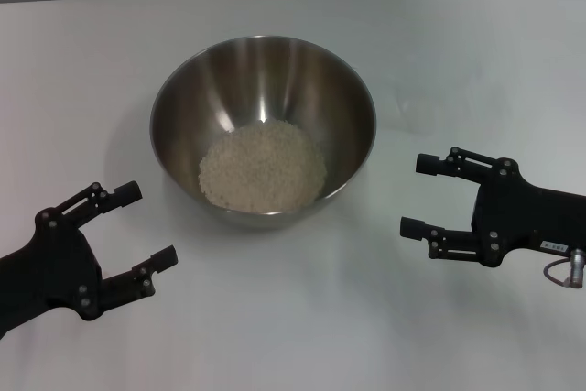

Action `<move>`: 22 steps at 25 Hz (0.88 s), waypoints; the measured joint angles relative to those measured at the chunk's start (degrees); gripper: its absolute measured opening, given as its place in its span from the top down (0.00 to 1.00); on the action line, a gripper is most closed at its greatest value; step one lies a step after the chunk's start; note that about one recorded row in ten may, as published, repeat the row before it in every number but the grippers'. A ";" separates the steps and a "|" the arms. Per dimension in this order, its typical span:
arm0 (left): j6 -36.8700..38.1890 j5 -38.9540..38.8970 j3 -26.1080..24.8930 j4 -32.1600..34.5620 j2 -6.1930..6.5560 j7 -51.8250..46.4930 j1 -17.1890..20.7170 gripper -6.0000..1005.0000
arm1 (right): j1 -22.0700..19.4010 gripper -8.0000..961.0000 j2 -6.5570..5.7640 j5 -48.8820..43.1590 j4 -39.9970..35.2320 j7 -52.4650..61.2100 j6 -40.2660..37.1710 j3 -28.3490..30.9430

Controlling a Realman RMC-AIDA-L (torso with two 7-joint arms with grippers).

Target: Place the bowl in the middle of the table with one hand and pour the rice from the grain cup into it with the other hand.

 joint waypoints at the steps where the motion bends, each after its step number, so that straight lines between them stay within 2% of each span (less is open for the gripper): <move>1: 0.00 0.00 0.00 0.00 0.00 0.00 0.00 0.16 | 0.00 0.15 0.00 0.00 0.00 0.00 0.00 0.00; 22: 0.24 0.04 0.00 0.01 0.00 0.01 -0.02 0.16 | -0.18 0.15 0.00 0.00 -0.07 0.00 0.42 0.01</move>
